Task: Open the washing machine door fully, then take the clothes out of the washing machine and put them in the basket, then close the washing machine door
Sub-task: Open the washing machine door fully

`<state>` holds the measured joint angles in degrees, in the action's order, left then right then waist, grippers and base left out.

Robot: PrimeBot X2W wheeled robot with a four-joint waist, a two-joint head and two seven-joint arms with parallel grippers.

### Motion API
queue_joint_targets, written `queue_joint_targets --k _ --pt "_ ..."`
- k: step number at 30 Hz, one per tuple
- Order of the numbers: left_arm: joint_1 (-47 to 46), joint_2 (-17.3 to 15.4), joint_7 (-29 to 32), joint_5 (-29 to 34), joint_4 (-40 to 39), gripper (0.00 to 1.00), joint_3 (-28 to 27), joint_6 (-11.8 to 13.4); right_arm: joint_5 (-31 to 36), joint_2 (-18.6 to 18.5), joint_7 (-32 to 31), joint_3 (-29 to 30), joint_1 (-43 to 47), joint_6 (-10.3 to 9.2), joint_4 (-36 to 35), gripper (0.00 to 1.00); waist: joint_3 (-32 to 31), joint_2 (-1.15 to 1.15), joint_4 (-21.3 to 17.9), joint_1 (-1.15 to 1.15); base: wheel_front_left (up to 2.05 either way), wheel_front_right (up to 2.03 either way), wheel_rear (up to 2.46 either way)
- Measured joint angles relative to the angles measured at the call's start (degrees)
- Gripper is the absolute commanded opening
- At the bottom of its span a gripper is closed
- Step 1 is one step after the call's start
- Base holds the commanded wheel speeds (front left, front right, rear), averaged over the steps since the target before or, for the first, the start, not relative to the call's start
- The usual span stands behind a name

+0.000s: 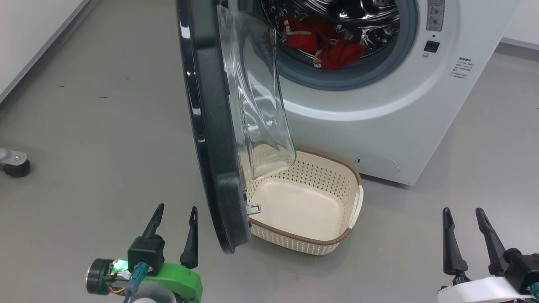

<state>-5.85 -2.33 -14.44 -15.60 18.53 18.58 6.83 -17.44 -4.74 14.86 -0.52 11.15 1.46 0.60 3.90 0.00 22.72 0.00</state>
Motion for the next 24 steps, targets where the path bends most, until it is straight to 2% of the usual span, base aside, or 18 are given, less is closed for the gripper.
queue_joint_targets --k 20,21,22,23,24 --pt "0.0 0.0 0.0 0.0 0.1 1.0 0.0 0.0 2.0 1.4 0.0 1.4 0.1 2.55 0.5 1.0 0.2 0.0 -0.2 0.0 0.0 0.0 0.0" --pt "0.0 0.0 0.0 0.0 0.1 0.88 0.0 0.0 2.1 1.5 0.0 1.4 0.1 2.58 0.5 1.0 0.2 0.0 -0.2 0.0 0.0 0.0 0.0" --pt "0.0 0.0 0.0 0.0 0.1 0.61 0.0 0.0 2.2 1.5 0.0 1.5 0.1 2.6 0.6 1.0 0.2 0.0 -0.3 0.0 0.0 0.0 0.0" --pt "0.0 0.0 0.0 0.0 0.1 0.38 0.0 0.0 2.5 1.5 0.0 1.5 0.1 2.63 0.6 1.0 0.2 0.0 -0.3 0.0 0.0 0.0 0.0" --pt "0.0 0.0 0.0 0.0 0.1 0.09 0.0 0.0 2.5 1.6 0.0 1.6 0.1 2.8 0.6 1.0 0.2 0.0 -0.3 0.0 0.0 0.0 0.0"
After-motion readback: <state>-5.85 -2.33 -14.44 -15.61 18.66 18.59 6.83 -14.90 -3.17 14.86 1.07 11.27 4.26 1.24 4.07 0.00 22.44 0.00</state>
